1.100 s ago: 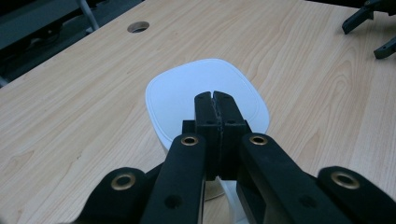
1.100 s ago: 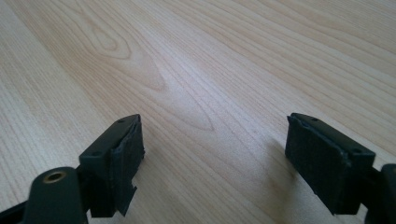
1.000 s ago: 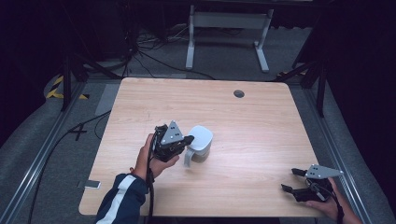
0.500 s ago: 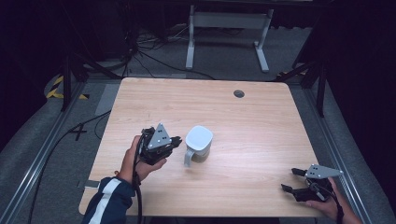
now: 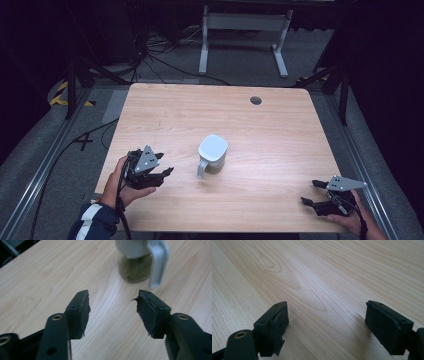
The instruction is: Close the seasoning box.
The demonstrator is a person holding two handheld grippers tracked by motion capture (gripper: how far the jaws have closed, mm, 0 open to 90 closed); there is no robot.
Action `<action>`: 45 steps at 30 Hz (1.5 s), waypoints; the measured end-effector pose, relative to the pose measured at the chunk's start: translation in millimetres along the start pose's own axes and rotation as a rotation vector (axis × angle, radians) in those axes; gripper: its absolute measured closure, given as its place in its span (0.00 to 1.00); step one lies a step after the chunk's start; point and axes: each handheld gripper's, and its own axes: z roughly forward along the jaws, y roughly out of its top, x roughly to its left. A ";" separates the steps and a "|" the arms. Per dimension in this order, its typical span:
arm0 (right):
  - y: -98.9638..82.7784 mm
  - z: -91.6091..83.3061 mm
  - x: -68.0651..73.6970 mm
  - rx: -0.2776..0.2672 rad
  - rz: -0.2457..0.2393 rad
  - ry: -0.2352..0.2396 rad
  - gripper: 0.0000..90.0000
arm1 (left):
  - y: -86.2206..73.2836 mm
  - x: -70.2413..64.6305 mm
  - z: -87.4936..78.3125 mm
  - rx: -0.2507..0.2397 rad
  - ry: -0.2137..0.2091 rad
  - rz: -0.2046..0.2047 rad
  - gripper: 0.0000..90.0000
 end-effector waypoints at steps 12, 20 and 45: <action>-0.3 -0.2 0.2 -0.001 0.002 -0.002 0.21 | -60.7 12.9 20.8 0.085 -0.033 -0.114 0.31; -0.6 -0.6 0.2 -0.002 0.000 0.000 0.21 | -79.2 13.6 31.1 0.083 -0.075 -0.194 0.22; -0.9 -0.9 0.3 -0.002 -0.001 0.000 0.21 | -82.5 11.1 31.1 0.061 -0.052 -0.211 0.17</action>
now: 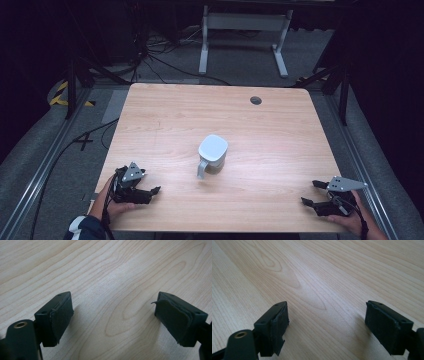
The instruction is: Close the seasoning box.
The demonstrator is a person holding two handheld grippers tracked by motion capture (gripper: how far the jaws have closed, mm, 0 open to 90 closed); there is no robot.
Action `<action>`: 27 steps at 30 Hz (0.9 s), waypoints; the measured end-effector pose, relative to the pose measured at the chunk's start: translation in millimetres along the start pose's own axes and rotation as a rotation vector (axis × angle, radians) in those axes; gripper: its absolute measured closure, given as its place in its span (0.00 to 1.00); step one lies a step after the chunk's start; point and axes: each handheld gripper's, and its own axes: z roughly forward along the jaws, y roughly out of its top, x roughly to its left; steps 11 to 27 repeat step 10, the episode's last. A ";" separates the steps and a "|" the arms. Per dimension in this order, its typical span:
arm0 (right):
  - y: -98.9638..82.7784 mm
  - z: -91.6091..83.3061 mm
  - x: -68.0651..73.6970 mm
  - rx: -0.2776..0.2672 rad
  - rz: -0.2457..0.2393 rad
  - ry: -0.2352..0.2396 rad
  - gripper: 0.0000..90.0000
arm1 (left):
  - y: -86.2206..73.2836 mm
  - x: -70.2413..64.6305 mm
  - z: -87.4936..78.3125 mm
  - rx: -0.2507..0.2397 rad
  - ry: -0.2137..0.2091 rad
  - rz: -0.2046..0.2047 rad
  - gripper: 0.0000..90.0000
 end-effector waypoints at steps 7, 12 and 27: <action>0.0 0.0 0.1 0.000 0.000 0.000 0.21 | 0.1 0.1 0.0 -0.001 -0.001 0.002 0.17; 0.0 0.0 0.0 0.000 0.000 0.000 0.21 | -0.1 -0.2 0.1 0.000 -0.002 -0.005 0.17; 0.0 0.0 0.0 0.000 0.000 0.000 0.21 | -0.1 -0.2 0.1 0.000 -0.002 -0.005 0.17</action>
